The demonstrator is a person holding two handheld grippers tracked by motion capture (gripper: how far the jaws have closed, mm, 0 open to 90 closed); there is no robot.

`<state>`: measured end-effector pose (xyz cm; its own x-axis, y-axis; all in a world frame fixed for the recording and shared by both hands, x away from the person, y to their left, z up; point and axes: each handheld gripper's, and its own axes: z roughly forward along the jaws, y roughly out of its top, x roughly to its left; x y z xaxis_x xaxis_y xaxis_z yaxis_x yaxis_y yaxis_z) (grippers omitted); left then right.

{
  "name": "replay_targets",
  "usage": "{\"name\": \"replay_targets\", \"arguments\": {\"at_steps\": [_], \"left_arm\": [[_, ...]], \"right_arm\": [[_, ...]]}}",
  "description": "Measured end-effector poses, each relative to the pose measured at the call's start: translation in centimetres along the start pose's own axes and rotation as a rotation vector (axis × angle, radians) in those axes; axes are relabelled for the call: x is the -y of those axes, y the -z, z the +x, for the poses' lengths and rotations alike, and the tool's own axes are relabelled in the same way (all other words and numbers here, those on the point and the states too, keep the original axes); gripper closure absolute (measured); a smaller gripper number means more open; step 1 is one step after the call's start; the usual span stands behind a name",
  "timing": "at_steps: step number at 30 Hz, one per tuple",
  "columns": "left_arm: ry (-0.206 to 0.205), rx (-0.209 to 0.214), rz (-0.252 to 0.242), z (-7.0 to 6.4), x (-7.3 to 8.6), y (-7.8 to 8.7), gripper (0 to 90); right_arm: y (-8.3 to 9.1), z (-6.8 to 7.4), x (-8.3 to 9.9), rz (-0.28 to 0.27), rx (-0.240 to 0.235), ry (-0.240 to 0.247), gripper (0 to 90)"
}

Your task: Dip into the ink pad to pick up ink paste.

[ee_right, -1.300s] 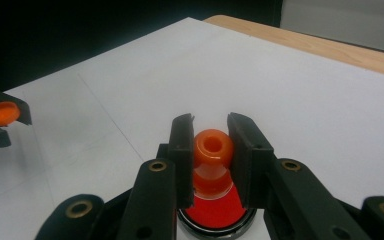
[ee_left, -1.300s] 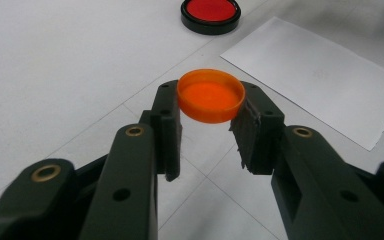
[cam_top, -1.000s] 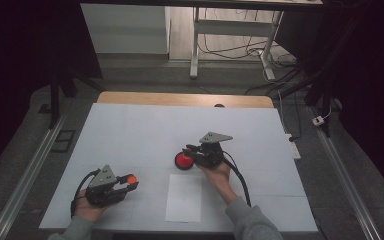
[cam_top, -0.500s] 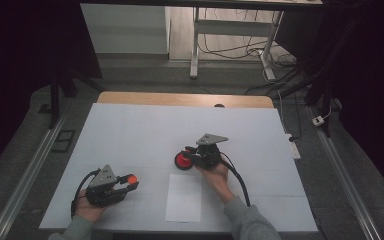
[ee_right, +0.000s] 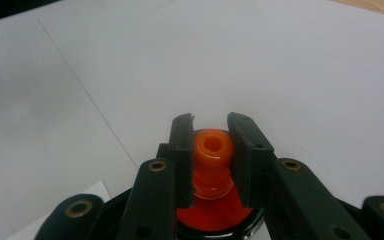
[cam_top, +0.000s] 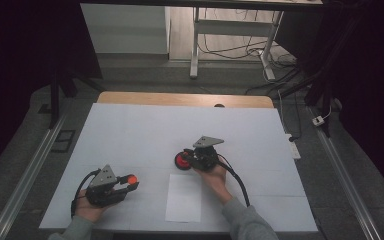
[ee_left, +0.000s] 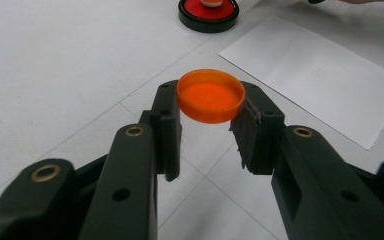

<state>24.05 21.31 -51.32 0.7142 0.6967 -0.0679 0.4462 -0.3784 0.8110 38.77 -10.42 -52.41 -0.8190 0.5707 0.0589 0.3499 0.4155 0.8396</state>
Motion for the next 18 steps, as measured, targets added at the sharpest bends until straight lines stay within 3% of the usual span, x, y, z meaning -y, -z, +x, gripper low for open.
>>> {"name": "replay_targets", "arguments": {"at_steps": [6, 11, 18], "left_arm": [[0.002, -0.001, 0.000, 0.00, 0.02, 0.00, 64.9], [0.001, -0.002, 0.001, -0.01, 0.02, 0.01, 64.9], [0.002, -0.005, 0.001, 0.01, 0.03, 0.06, 64.9]], "right_arm": [[-0.06, 0.03, 0.37, -0.003, -0.001, -0.002, 71.9], [-0.03, 0.39, 0.35, 0.010, 0.022, 0.038, 72.2], [0.01, 0.56, 0.47, 0.006, 0.032, 0.052, 72.3]]}}
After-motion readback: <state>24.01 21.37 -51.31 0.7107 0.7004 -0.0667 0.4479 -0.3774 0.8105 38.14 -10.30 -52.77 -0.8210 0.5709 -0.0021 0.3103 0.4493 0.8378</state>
